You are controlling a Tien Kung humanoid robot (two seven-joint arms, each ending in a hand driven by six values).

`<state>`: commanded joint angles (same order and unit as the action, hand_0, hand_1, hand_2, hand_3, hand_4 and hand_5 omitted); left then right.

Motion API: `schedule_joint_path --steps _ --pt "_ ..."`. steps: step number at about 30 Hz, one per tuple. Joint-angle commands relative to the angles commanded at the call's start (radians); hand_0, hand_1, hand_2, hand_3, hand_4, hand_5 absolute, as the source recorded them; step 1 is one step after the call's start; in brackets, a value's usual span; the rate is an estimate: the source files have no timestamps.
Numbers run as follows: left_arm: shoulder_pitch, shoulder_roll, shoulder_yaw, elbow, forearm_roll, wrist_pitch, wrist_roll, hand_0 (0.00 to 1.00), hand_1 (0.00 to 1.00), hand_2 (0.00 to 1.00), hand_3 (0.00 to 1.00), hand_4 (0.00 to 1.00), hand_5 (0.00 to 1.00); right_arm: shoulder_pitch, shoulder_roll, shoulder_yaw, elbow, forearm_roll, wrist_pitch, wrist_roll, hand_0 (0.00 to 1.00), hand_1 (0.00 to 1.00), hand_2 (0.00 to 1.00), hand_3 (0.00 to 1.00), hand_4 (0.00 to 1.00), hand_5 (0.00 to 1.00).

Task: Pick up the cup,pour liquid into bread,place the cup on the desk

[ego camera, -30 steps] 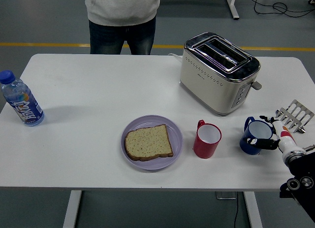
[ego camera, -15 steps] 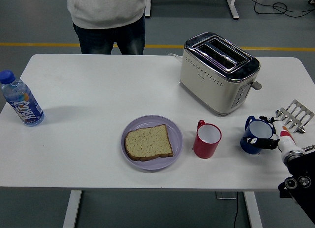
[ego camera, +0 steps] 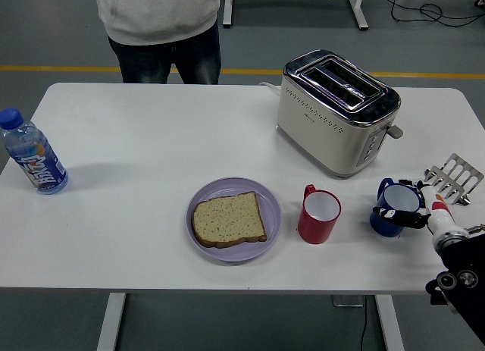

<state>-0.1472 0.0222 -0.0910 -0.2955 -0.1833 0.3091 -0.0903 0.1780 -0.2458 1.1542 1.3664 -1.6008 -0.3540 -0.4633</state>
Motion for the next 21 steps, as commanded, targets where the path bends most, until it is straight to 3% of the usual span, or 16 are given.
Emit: schedule_joint_path --steps 7,8,19,20,21 --pt "-0.001 0.0 0.002 0.0 -0.004 0.0 0.0 0.705 0.722 0.733 0.583 0.28 0.998 0.002 0.001 -0.002 -0.005 0.004 -0.011 -0.004 0.803 0.687 0.783 0.776 0.943 0.228" --pt "-0.001 0.0 0.001 0.0 -0.003 0.0 0.0 0.705 0.722 0.733 0.583 0.28 0.998 0.002 0.001 -0.002 -0.005 0.005 -0.013 -0.005 0.724 0.635 0.732 0.748 0.926 0.218" --pt "-0.002 0.0 0.001 0.0 -0.004 0.0 0.0 0.705 0.723 0.734 0.582 0.28 0.998 0.003 0.002 -0.004 -0.008 0.007 -0.03 -0.016 0.679 0.602 0.703 0.714 0.902 0.207" --pt "-0.002 0.0 0.001 0.0 -0.004 0.0 0.0 0.705 0.723 0.734 0.582 0.282 0.998 0.003 0.002 -0.004 -0.008 0.007 -0.031 -0.016 0.608 0.557 0.664 0.695 0.879 0.198" --pt "-0.001 0.0 0.001 0.0 -0.003 0.0 0.0 0.705 0.723 0.734 0.582 0.282 0.998 0.003 0.003 -0.004 -0.008 0.007 -0.032 -0.017 0.608 0.557 0.664 0.695 0.879 0.198"
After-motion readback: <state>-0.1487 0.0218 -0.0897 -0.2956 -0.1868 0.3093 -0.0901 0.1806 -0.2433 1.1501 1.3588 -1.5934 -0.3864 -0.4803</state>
